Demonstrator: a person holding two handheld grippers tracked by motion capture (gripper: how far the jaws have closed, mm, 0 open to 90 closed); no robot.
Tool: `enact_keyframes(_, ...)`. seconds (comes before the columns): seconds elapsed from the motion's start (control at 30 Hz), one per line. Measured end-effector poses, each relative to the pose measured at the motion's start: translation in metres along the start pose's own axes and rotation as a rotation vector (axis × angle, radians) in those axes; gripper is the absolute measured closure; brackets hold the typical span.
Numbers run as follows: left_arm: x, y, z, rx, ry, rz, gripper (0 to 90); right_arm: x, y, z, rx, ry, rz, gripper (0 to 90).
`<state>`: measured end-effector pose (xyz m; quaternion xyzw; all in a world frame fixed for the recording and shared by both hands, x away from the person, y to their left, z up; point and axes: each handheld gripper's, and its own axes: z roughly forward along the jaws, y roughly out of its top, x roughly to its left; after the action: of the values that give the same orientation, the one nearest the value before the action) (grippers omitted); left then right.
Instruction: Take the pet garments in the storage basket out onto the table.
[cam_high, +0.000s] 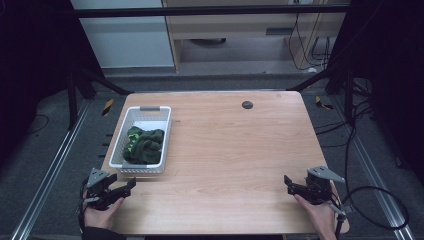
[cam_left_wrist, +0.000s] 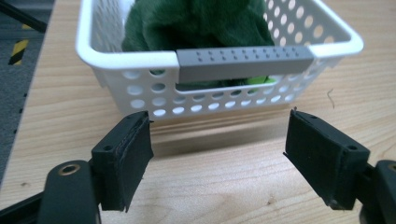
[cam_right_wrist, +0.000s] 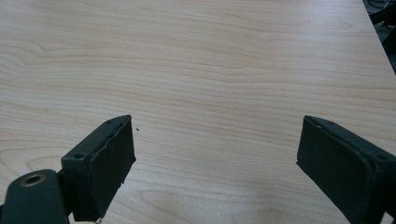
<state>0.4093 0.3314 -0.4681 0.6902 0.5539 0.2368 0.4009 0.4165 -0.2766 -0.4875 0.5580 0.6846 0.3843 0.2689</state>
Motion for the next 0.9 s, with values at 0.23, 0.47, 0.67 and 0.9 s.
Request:
enact_keyframes(0.23,-0.002,0.003,-0.007,-0.026,-0.003,-0.001,23.5,0.002,-0.001,-0.007,-0.015,0.009,0.003,11.4)
enact_keyframes(0.47,-0.004,0.007,-0.009,-0.031,-0.005,0.004,23.3,0.005,-0.001,-0.010,-0.023,0.022,-0.005,11.5)
enact_keyframes(0.67,-0.005,0.013,-0.011,-0.050,-0.010,0.004,22.6,0.010,0.000,-0.010,-0.023,0.043,-0.021,11.4)
enact_keyframes(0.9,-0.006,0.023,-0.013,-0.057,-0.032,0.019,21.7,0.011,0.000,-0.010,-0.014,0.036,-0.030,10.4)
